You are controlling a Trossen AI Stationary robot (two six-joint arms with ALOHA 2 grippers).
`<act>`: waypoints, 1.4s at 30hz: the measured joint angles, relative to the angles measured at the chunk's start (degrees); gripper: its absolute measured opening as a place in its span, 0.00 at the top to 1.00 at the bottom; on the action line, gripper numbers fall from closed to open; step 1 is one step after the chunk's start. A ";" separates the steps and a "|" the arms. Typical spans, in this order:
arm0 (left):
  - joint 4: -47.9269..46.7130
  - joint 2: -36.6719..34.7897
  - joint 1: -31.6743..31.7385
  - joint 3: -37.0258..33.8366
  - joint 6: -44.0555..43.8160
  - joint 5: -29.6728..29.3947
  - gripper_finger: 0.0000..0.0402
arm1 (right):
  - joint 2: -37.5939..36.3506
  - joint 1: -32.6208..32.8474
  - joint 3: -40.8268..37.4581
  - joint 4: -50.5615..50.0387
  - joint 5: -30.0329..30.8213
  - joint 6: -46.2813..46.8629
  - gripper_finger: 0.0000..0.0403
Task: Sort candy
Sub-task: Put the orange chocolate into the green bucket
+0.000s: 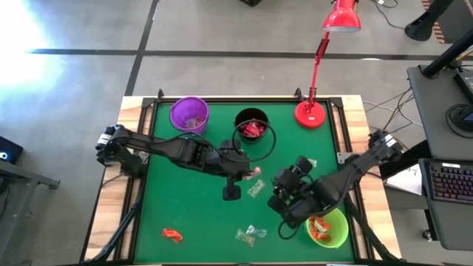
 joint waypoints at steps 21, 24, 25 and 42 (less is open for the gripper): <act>12.79 -7.80 1.39 0.00 14.68 0.48 0.99 | -12.09 -1.01 -0.46 29.95 6.61 -30.48 0.66; 12.73 -7.81 1.92 0.00 15.07 0.48 0.99 | -12.08 -1.38 -0.44 31.11 3.73 -31.50 0.66; 12.73 -7.81 2.01 0.00 15.09 0.52 0.99 | -11.97 -1.44 -0.44 31.57 3.26 -31.49 0.66; 13.82 -5.84 2.58 0.00 14.78 3.13 0.99 | -11.65 -5.51 -0.44 34.53 1.90 -34.40 0.69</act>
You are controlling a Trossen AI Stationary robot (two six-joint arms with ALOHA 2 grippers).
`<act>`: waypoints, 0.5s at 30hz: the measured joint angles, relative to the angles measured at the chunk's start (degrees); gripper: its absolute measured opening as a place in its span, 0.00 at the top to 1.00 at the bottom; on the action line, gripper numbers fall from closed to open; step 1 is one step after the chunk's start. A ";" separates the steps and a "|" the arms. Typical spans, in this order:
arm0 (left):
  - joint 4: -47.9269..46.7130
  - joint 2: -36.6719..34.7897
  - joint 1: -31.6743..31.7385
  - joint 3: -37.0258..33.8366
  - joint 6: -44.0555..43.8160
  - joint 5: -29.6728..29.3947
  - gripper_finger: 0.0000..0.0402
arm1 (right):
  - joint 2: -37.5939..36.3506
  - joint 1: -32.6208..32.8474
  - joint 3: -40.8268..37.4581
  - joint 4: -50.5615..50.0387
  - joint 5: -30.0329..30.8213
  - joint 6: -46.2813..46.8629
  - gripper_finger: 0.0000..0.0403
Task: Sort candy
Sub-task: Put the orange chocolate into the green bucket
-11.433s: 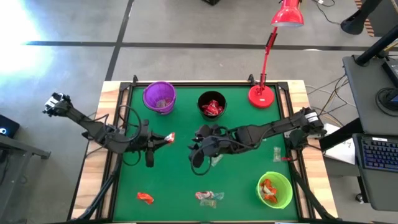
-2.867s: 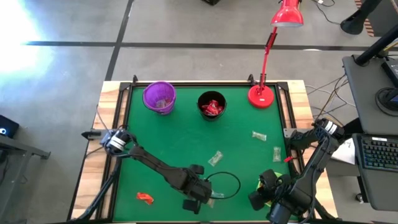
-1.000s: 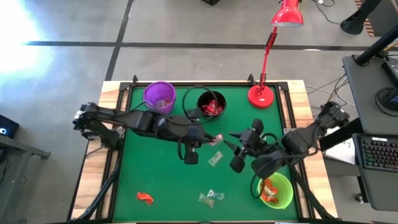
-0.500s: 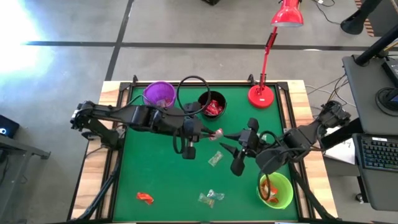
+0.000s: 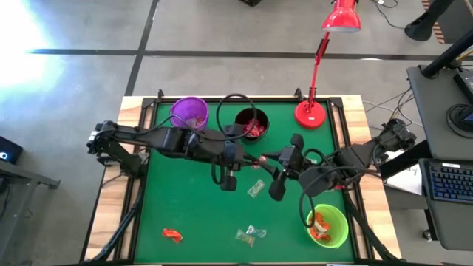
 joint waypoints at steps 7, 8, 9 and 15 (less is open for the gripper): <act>0.92 -0.02 0.20 0.00 0.02 0.02 0.99 | 0.02 0.00 0.00 0.00 -4.00 1.78 0.91; 1.03 -0.02 0.22 0.00 0.02 0.02 0.99 | 0.02 0.00 0.00 -0.26 -4.06 2.43 0.94; 1.05 -0.02 0.33 0.00 0.02 0.02 0.99 | 0.02 0.00 0.00 -0.53 -4.25 2.67 0.95; 1.21 -0.02 0.33 -0.04 0.00 -1.23 0.99 | 0.02 -0.02 -0.02 -0.81 -4.61 2.80 0.96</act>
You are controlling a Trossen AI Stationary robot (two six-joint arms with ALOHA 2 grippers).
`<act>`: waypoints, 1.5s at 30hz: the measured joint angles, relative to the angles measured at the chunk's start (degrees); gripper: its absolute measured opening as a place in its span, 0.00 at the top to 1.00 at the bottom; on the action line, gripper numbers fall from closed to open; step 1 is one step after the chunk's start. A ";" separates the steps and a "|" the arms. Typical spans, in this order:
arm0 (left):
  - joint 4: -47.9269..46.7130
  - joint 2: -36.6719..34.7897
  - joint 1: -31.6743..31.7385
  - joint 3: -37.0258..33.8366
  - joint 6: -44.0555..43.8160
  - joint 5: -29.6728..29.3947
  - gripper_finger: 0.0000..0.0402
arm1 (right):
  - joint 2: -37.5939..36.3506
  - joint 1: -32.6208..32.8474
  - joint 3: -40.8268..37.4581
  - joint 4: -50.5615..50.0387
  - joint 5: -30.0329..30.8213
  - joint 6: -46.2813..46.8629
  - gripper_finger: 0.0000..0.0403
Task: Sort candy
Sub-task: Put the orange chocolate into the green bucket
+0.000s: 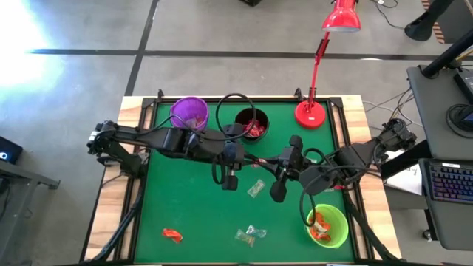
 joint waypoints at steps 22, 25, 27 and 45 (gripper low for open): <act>-3.47 0.00 -0.17 0.79 -0.08 -3.54 0.66 | 0.20 0.07 -0.33 -6.43 -1.23 4.83 0.97; -4.98 -0.23 -0.17 0.95 -0.09 -3.56 0.64 | 0.31 0.07 -0.77 -11.79 -1.51 10.57 0.97; -6.96 -0.28 -0.17 0.97 -0.09 -3.54 0.64 | 0.52 0.10 -1.05 -15.52 -1.41 15.17 0.97; -32.90 -0.44 -0.04 1.22 -0.26 -5.11 0.64 | 5.66 3.45 -1.36 -37.79 -16.08 50.13 0.97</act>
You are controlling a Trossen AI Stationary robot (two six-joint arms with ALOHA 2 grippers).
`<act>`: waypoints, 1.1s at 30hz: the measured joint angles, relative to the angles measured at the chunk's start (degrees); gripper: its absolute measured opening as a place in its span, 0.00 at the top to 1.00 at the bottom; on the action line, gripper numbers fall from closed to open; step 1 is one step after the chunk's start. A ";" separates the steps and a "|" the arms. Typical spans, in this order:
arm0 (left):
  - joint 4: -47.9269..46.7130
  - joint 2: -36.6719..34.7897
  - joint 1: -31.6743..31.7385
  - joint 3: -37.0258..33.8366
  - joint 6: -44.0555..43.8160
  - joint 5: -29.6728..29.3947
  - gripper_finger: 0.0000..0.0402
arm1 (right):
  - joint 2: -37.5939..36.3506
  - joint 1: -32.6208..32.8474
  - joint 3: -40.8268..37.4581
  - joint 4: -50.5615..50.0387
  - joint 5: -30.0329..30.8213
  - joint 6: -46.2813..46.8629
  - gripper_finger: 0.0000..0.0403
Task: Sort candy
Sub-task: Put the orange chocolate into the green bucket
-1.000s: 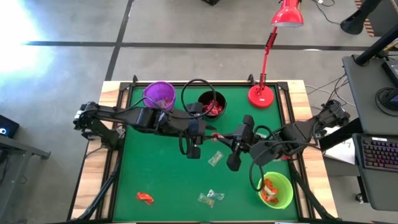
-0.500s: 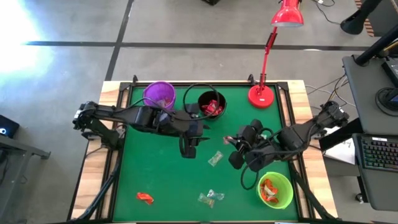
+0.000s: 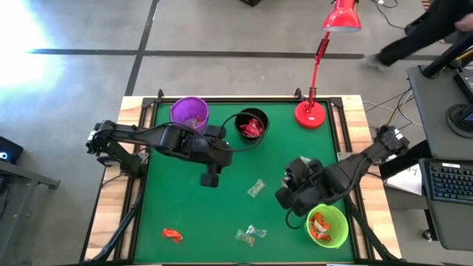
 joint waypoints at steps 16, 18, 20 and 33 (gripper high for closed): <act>-6.92 0.00 0.00 -0.05 0.31 0.02 0.64 | 0.84 16.77 0.00 -4.91 -14.13 32.31 0.97; -6.93 0.00 0.00 -0.07 0.35 0.02 0.64 | 0.84 19.17 0.00 -5.96 -15.90 36.77 0.97; -6.91 0.00 0.00 -0.07 0.42 0.03 0.64 | 0.81 21.41 0.00 -7.82 -17.34 41.67 0.97; -7.30 0.02 0.00 -0.11 0.08 0.07 0.64 | 2.07 26.71 0.02 -8.96 -22.40 46.39 0.96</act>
